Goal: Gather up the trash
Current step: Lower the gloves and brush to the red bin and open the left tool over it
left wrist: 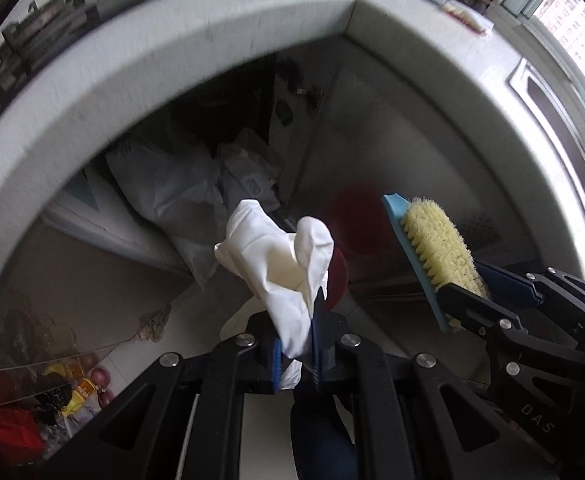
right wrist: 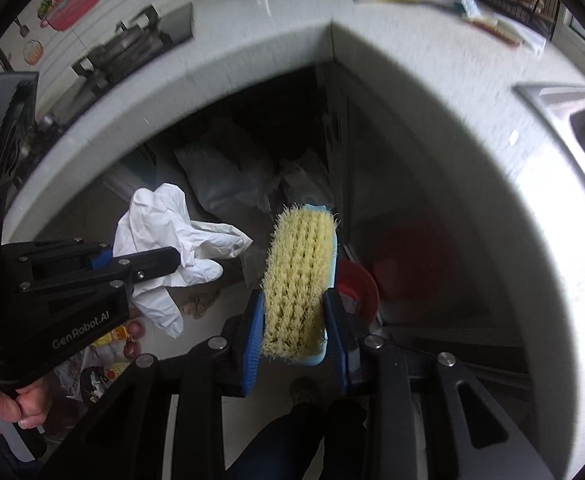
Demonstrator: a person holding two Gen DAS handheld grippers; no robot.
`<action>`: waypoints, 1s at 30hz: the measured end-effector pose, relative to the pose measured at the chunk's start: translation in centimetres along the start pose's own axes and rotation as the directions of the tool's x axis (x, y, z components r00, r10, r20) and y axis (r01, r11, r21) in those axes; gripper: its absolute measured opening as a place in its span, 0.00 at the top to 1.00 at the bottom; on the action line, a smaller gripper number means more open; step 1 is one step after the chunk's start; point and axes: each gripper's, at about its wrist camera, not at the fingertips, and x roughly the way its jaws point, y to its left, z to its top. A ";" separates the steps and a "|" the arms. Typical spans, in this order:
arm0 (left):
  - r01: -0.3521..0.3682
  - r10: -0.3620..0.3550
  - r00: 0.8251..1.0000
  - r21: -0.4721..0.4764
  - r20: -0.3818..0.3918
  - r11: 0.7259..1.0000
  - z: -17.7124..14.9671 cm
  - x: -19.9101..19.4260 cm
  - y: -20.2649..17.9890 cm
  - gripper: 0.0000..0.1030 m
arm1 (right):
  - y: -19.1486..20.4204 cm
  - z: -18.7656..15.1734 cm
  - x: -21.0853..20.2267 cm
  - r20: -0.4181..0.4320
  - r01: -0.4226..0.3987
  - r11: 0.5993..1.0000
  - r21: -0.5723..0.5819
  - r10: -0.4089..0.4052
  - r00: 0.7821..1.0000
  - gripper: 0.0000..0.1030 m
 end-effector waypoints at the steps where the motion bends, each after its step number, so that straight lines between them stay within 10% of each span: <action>1: 0.005 -0.006 1.000 -0.003 -0.007 1.000 -0.3 1.2 0.2 0.91 | -0.2 -0.2 1.0 -0.008 0.007 1.000 0.000 -0.007 1.000 0.73; 22: 0.095 -0.090 0.985 0.026 -0.145 0.995 -1.3 20.7 0.5 0.90 | -5.8 -2.5 15.6 -0.111 0.087 0.982 0.166 -0.069 0.991 0.73; 30: 0.124 -0.107 0.977 0.084 -0.186 0.989 -0.5 23.8 -1.4 0.46 | -7.4 -2.6 16.4 -0.126 0.115 0.971 0.210 -0.089 0.988 0.73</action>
